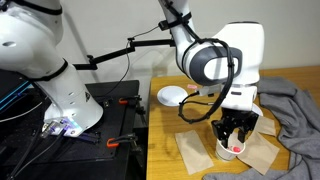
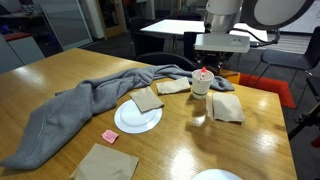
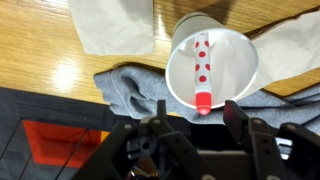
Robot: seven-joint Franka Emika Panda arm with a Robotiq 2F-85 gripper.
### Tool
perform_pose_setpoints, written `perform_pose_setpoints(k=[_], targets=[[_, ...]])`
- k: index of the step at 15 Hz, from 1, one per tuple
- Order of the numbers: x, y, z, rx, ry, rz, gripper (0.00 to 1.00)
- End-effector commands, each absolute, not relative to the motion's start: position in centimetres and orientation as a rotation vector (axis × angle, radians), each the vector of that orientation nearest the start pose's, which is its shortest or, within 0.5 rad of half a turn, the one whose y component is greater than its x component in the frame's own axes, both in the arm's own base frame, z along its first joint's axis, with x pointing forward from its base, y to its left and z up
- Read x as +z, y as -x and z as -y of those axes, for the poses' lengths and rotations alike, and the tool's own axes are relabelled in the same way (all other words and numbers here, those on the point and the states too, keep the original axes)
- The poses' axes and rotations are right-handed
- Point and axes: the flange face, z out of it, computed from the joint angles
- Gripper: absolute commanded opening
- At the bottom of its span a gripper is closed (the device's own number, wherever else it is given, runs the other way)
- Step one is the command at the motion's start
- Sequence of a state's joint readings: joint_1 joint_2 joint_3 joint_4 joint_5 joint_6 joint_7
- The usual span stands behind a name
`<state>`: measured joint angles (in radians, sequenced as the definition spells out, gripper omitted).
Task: Pick the marker from the cup and put it on the table
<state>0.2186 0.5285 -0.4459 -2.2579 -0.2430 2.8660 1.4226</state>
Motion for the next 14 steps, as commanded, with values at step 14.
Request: perform_pose_setpoints(k=[14], targets=[[13.7,-54.4,12.6,-0.404,2.556,-2.142,0.4]])
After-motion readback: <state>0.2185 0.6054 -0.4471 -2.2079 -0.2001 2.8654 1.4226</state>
